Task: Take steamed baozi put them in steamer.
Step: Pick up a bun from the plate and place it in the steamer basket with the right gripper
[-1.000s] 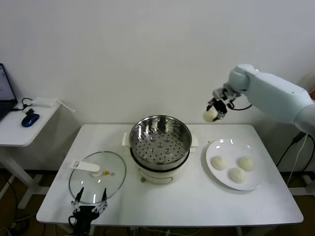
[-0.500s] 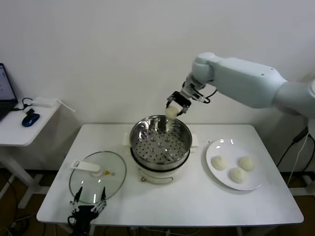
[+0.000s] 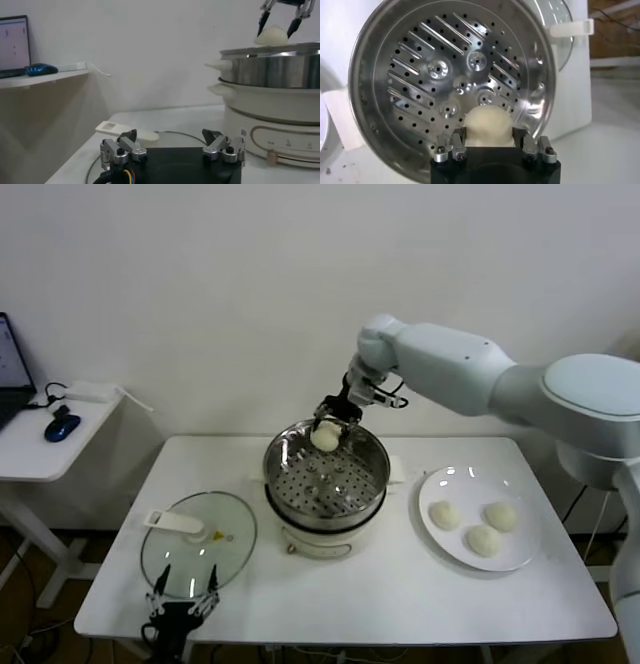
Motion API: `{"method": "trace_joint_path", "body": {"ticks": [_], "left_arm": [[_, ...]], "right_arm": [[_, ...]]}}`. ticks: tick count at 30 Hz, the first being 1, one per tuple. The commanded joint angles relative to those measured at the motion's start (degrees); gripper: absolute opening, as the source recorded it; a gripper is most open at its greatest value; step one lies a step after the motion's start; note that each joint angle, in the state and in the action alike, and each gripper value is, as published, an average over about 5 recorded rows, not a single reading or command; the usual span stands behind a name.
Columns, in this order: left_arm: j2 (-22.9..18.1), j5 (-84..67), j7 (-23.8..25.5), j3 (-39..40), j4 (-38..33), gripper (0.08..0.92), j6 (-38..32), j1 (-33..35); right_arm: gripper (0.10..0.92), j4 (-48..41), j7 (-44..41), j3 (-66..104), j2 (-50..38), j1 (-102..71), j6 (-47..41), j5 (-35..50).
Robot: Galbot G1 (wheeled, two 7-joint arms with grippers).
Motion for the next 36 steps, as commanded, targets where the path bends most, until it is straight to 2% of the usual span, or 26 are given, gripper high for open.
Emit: {"method": "trace_joint_path", "body": {"ticks": [1,15,21,29,36], "left_arm": [[-0.1,0.1,0.0,0.1,0.2,0.823,-0.1,-0.1],[-0.1,0.6,0.0,0.2,1.1,0.823,-0.3,-0.5],[-0.1,0.6,-0.1,0.2,1.2,0.823,-0.4,-0.6],[-0.2,0.7,0.0,0.3,1.0,0.823,-0.3,-0.7],[-0.3,0.9,0.0,0.4,0.8,0.823,-0.2,-0.5]], "right_arm": [[0.624,-4.5,1.2,-0.2,2.3,-3.1,4.7,-2.2],[0.628,-13.2,1.5,5.1,5.3,-7.1,4.7,-9.4],[0.639,-15.2,1.9,5.9,6.4,-7.8,4.7,-9.5],[0.745,-14.0,1.7,5.9,5.9,-7.2,4.7,-8.5],[0.777,-11.1,1.4,4.4,4.7,-5.8,4.7,-4.9]]}}
